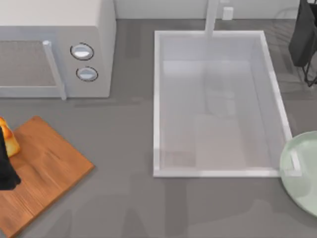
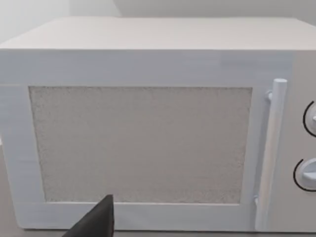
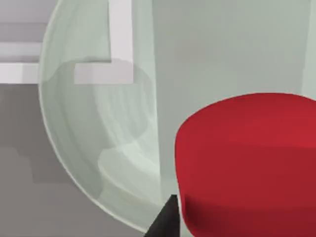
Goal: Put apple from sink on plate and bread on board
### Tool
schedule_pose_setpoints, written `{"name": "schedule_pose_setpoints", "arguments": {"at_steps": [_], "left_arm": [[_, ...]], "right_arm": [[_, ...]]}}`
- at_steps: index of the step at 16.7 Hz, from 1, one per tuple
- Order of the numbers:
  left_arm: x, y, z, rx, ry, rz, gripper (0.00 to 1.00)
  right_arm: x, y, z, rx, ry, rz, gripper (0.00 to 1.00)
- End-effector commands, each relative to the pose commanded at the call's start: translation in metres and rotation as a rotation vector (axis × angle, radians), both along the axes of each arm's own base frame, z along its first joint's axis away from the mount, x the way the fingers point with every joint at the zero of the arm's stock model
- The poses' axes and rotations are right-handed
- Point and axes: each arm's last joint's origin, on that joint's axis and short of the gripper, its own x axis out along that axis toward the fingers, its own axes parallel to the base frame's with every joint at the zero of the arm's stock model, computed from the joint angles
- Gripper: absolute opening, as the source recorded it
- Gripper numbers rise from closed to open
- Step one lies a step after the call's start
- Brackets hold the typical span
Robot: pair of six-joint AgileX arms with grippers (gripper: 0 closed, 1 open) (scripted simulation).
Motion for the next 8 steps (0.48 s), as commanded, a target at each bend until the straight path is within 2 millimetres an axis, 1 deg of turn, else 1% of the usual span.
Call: {"name": "schedule_pose_setpoints", "arguments": {"at_steps": [3, 4, 8], "left_arm": [[0.0, 0.0, 0.0, 0.0, 0.0, 0.0, 1.0], [0.0, 0.0, 0.0, 0.0, 0.0, 0.0, 1.0], [0.0, 0.0, 0.0, 0.0, 0.0, 0.0, 1.0]], "right_arm": [[0.0, 0.0, 0.0, 0.0, 0.0, 0.0, 0.98], [0.0, 0.0, 0.0, 0.0, 0.0, 0.0, 1.0], [0.0, 0.0, 0.0, 0.0, 0.0, 0.0, 1.0]]}}
